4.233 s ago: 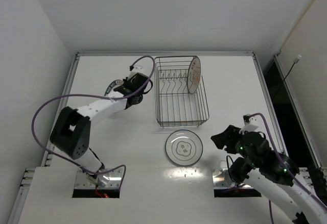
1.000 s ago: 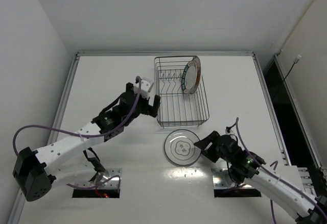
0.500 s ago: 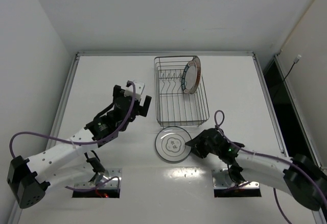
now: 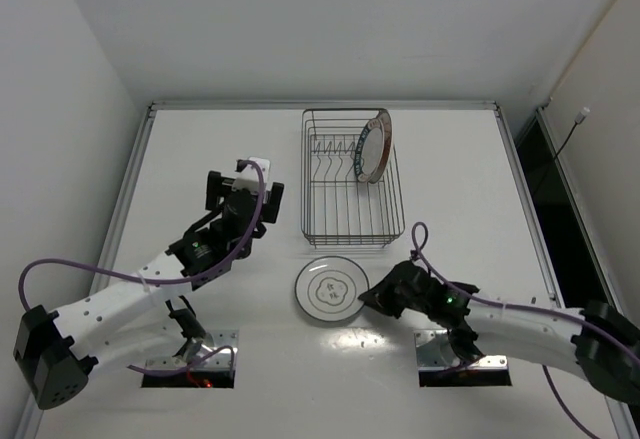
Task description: Load the plates into the dish rack
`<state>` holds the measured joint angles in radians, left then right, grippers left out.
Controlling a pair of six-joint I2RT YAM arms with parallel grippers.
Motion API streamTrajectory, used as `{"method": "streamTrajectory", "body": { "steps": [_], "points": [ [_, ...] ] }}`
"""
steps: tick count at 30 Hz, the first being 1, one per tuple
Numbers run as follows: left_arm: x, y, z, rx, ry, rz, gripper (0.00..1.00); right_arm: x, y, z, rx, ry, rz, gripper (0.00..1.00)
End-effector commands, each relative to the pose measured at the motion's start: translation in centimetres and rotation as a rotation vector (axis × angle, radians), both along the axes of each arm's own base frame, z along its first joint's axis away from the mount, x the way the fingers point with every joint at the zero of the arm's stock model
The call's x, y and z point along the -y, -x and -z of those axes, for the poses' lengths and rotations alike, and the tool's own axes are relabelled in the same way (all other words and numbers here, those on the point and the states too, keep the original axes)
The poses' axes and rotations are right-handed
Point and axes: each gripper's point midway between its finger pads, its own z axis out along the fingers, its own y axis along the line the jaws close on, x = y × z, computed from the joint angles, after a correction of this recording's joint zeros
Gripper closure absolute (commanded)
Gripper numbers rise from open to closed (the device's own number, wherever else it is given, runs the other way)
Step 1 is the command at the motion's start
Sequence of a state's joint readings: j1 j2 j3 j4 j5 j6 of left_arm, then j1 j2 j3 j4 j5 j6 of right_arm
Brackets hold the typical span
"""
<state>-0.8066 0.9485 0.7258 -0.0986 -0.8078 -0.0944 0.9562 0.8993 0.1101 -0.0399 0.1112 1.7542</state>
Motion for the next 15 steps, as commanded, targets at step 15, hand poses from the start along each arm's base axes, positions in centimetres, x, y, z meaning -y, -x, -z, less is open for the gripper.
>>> {"method": "streamTrajectory", "body": {
  "steps": [15],
  "points": [
    [-4.0,0.8,-1.8,0.088,0.035,-0.225,0.0,4.3,-4.6,-27.7,0.618,0.581,0.081,1.0]
  ]
}}
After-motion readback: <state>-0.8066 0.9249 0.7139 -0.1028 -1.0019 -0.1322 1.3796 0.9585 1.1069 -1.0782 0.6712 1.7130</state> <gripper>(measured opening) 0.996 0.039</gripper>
